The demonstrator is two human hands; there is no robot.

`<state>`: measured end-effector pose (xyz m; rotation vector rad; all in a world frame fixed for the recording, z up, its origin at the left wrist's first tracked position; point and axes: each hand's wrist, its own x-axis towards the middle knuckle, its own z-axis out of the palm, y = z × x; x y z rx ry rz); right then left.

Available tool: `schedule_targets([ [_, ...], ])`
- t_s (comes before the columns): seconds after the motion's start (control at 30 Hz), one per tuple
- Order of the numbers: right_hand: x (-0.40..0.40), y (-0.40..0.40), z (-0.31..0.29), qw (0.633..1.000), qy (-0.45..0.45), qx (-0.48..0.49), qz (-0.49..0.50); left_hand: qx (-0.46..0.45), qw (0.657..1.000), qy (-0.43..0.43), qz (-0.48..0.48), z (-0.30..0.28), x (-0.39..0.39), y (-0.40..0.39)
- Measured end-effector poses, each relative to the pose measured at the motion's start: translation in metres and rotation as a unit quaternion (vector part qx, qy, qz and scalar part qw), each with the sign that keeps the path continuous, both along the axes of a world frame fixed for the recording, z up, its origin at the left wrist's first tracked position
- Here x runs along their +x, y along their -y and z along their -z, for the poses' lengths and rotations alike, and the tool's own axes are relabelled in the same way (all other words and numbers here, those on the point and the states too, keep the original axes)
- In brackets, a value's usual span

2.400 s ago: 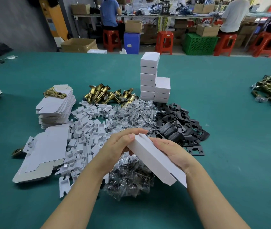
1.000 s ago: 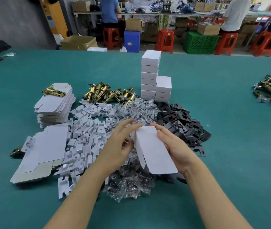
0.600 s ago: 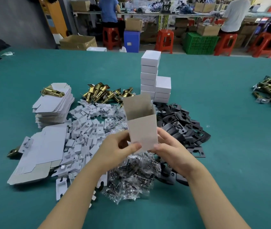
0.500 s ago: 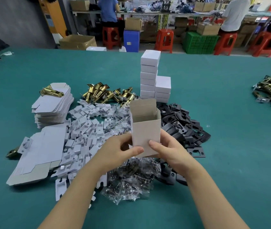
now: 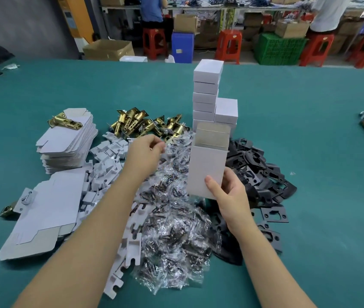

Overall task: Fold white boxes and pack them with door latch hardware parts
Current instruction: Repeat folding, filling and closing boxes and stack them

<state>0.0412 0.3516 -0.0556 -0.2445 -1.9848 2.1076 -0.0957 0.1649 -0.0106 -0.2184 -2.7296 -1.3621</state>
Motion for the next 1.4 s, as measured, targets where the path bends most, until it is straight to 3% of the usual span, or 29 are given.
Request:
schedule_targets([
  [0.1,-0.006,0.001,0.004,1.0,0.0,0.012,-0.01,-0.157,0.986,-0.025,-0.04,0.005,-0.053,-0.002],
  [0.23,-0.008,-0.003,0.007,1.0,-0.003,0.014,-0.019,-0.288,0.955,-0.003,-0.066,0.015,-0.106,-0.001],
  [0.53,-0.011,-0.005,0.015,0.999,0.013,0.021,-0.037,-0.378,0.92,0.026,-0.094,0.024,-0.142,0.001],
  [0.63,-0.011,-0.005,0.017,0.999,0.016,0.026,-0.044,-0.373,0.922,-0.012,-0.105,0.03,-0.136,0.003],
  [0.8,-0.012,-0.005,0.018,0.998,0.022,0.021,-0.046,-0.352,0.9,-0.246,-0.076,0.006,-0.114,0.002],
  [0.87,-0.012,-0.005,0.018,0.998,0.022,0.021,-0.046,-0.346,0.894,-0.279,-0.052,-0.02,-0.104,0.001],
  [1.03,-0.013,-0.005,0.017,0.998,0.022,0.023,-0.047,-0.192,0.968,-0.113,0.118,-0.096,-0.06,0.008],
  [1.13,-0.012,-0.005,0.015,0.998,0.019,0.032,-0.05,-0.177,0.967,-0.09,0.159,-0.12,-0.028,0.011],
  [1.23,-0.011,-0.005,0.014,0.998,0.014,0.034,-0.056,-0.189,0.964,-0.126,0.141,-0.131,-0.005,0.013],
  [1.4,-0.01,-0.006,0.012,0.998,0.002,0.03,-0.06,-0.112,0.965,-0.129,0.201,-0.151,0.027,0.008],
])
